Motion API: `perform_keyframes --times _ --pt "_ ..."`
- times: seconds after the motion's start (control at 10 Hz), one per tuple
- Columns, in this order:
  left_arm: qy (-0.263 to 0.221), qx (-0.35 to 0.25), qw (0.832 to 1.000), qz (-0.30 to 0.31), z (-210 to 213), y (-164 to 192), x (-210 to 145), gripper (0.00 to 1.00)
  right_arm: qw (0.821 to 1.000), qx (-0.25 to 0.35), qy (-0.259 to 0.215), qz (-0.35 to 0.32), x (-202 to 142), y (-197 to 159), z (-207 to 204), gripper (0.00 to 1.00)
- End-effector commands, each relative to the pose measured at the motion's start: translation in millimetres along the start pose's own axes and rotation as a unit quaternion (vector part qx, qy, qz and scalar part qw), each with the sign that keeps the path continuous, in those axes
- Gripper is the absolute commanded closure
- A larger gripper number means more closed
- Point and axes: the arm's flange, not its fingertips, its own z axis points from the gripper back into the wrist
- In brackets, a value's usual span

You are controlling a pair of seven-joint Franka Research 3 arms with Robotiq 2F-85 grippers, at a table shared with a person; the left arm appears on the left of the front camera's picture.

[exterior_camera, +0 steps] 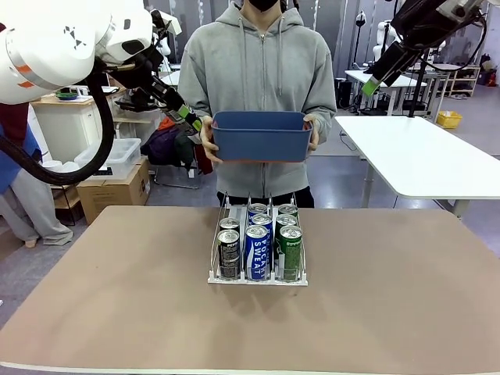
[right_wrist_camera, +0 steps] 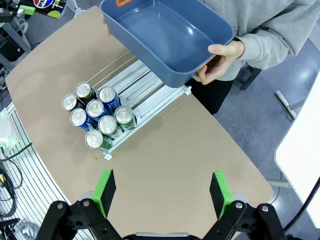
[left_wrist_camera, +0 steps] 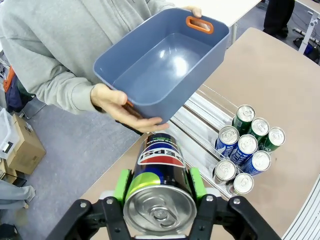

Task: Fill the beverage cans into the dispenser.
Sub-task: Place the picked Pepsi coke in the line of the Automatic Can Dispenser with the same cans.

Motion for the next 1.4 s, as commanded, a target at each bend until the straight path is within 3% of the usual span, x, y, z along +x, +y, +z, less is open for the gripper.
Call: perform_keyframes --times 0.0,0.1,0.4,0.8,1.3 --pt "-0.004 0.003 1.0 -0.008 2.0 1.4 -1.8 0.91 1.0 0.0 0.0 0.0 -2.7 0.6 0.9 0.0" --pt "0.0 0.0 1.0 0.0 0.0 0.0 0.0 0.42 1.0 0.0 0.0 0.0 -2.7 0.6 0.9 0.0" --pt "0.03 0.007 0.999 0.023 23.6 -22.1 3.3 0.42 1.0 0.0 0.0 0.0 -2.7 0.6 0.9 0.0" --pt "0.075 -0.03 0.997 0.005 67.1 -90.7 0.1 0.42 1.0 0.0 0.0 0.0 -2.7 0.6 0.9 0.0" --pt "0.071 -0.08 0.994 -0.035 65.7 -178.6 -26.5 0.42 1.0 0.0 0.0 0.0 -2.7 0.6 0.9 0.0"
